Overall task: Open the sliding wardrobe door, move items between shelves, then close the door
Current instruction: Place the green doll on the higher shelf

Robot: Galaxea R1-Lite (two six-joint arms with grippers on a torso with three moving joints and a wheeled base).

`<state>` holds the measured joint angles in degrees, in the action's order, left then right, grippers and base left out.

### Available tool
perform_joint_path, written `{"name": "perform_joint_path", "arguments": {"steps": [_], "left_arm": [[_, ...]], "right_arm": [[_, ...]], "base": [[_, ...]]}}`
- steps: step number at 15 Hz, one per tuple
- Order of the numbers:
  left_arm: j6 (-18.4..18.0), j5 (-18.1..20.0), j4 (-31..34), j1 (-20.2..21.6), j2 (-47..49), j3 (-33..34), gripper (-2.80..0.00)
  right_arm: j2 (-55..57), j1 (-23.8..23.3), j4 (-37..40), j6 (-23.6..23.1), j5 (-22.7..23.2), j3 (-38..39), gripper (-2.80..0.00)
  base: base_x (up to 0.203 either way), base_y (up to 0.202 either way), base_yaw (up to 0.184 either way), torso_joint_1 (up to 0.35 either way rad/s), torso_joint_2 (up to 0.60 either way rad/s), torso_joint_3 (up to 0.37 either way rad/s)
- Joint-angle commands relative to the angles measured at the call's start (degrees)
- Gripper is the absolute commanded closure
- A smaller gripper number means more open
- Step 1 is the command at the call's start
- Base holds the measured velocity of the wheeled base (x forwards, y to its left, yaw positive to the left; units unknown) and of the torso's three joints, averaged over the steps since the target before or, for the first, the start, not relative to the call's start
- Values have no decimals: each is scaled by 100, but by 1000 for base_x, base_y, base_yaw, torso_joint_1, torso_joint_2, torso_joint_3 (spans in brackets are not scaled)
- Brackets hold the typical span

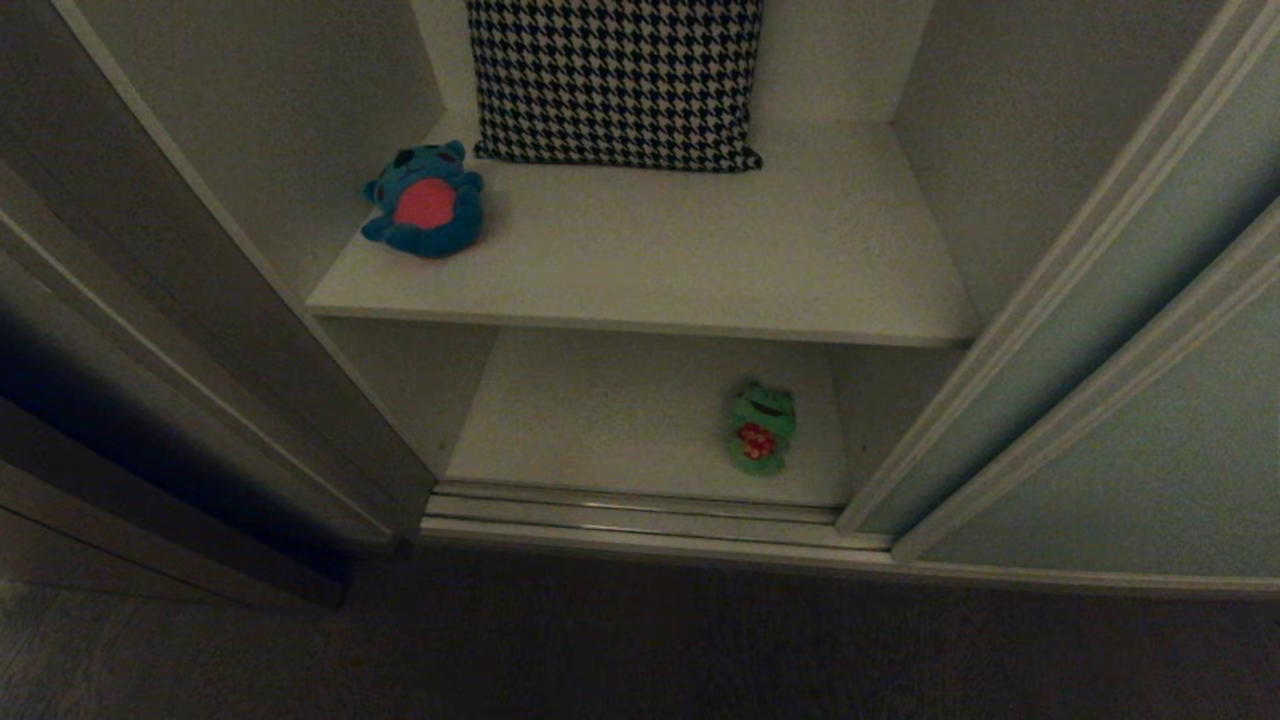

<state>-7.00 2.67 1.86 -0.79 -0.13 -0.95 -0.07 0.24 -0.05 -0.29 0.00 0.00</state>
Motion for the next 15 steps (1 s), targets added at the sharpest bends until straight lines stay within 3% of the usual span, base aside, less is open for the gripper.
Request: {"name": "perform_joint_path", "arguments": {"steps": [1, 9, 15], "left_arm": [[14, 5, -186, 0, 31, 86, 0], [73, -3, -185, 0, 31, 94, 0], [76, -3, -180, 0, 31, 86, 0]], "right_arm": [[-1, 2, -4, 2, 0, 9, 0], [-1, 2, -4, 3, -1, 9, 0], [-1, 2, -4, 3, 0, 9, 0]], "base": [[0, 0, 0, 0, 0, 0], [0, 10, -1, 0, 1, 1], [0, 184, -3, 2, 4, 2]]}}
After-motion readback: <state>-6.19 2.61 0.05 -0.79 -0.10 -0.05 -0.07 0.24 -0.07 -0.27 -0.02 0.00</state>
